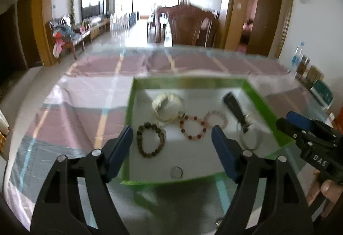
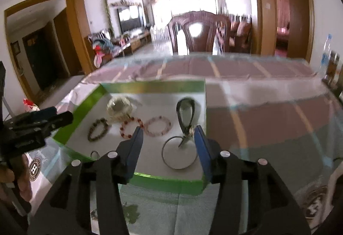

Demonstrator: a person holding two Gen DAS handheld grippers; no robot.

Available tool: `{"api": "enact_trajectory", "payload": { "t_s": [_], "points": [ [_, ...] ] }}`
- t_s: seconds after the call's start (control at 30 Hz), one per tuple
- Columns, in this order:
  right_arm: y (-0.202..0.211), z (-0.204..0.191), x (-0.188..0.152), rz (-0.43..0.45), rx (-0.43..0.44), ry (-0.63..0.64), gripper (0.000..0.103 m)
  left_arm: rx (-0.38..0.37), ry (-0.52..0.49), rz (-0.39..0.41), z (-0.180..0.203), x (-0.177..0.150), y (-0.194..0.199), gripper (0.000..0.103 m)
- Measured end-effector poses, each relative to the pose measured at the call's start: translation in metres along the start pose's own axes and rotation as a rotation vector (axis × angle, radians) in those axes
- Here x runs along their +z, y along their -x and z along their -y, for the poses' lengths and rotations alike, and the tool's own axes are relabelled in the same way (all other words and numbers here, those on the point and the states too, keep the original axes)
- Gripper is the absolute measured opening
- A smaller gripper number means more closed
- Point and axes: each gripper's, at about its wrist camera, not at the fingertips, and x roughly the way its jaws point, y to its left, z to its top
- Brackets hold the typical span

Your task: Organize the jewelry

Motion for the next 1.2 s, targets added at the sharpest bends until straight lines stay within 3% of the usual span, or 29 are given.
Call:
{"api": "enact_trajectory", "payload": {
  "t_s": [0.13, 0.2, 0.47, 0.6, 1.2],
  "points": [
    [0.056, -0.012, -0.009, 0.092, -0.026, 0.049, 0.066, 0.013, 0.040, 0.168, -0.007, -0.016, 0.075, 0.091],
    [0.079, -0.017, -0.020, 0.107, -0.031, 0.054, 0.067, 0.009, 0.050, 0.200, -0.009, -0.033, 0.103, 0.091],
    [0.121, -0.036, -0.075, 0.078, -0.007, 0.009, 0.067, 0.040, 0.038, 0.137, 0.003, -0.102, 0.141, 0.093],
    [0.135, -0.047, -0.098, 0.066, 0.009, -0.004, 0.067, 0.018, 0.062, 0.126, 0.006, -0.122, 0.154, 0.093],
    [0.157, -0.056, -0.123, 0.056, 0.028, -0.013, 0.067, -0.002, 0.013, 0.101, 0.023, -0.139, 0.175, 0.093]
  ]
}}
